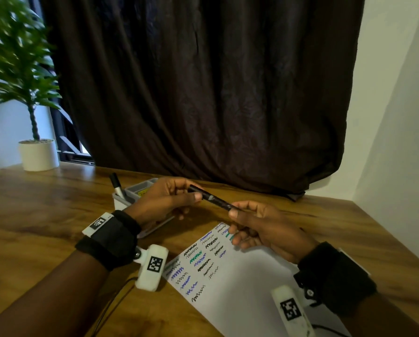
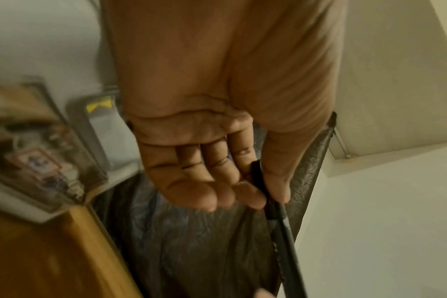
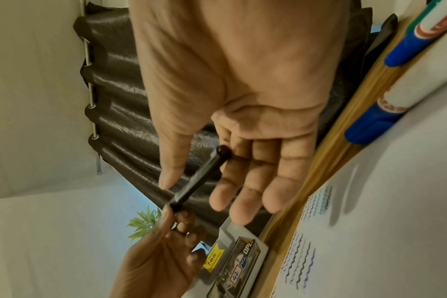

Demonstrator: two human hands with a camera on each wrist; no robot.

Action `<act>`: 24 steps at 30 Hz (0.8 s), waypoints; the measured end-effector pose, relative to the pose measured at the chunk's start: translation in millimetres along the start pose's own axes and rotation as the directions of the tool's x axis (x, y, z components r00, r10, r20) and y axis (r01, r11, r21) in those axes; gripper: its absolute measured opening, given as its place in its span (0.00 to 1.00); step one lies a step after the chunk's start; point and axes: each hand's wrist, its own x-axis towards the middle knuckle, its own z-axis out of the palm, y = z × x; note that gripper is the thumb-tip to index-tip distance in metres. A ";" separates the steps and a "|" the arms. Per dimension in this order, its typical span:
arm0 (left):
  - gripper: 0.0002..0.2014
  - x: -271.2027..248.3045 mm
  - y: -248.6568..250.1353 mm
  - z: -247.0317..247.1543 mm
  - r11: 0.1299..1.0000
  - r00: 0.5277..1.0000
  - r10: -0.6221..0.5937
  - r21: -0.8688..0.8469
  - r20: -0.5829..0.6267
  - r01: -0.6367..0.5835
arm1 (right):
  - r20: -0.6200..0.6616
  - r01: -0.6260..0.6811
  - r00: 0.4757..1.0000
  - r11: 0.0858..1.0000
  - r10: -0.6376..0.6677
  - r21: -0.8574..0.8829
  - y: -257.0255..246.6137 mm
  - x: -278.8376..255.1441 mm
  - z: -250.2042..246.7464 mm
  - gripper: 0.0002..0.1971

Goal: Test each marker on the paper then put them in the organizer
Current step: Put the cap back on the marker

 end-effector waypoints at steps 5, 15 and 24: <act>0.14 -26.3 36.3 -48.1 0.981 0.985 0.011 0.194 -0.174 0.023 | 0.015 -0.014 1.000 1.000 0.014 -0.009 1.3 -3.2 -6.7 0.30; 0.06 -55.4 86.5 -141.4 0.916 0.861 -0.035 0.328 -0.507 0.230 | 0.057 -0.012 0.998 0.999 0.014 -0.035 0.1 -8.2 -9.3 0.31; 0.07 -35.8 46.8 -123.0 0.701 0.839 -0.193 0.526 -0.509 0.481 | 0.031 0.007 1.000 0.999 -0.006 -0.049 -0.3 -10.1 -14.7 0.32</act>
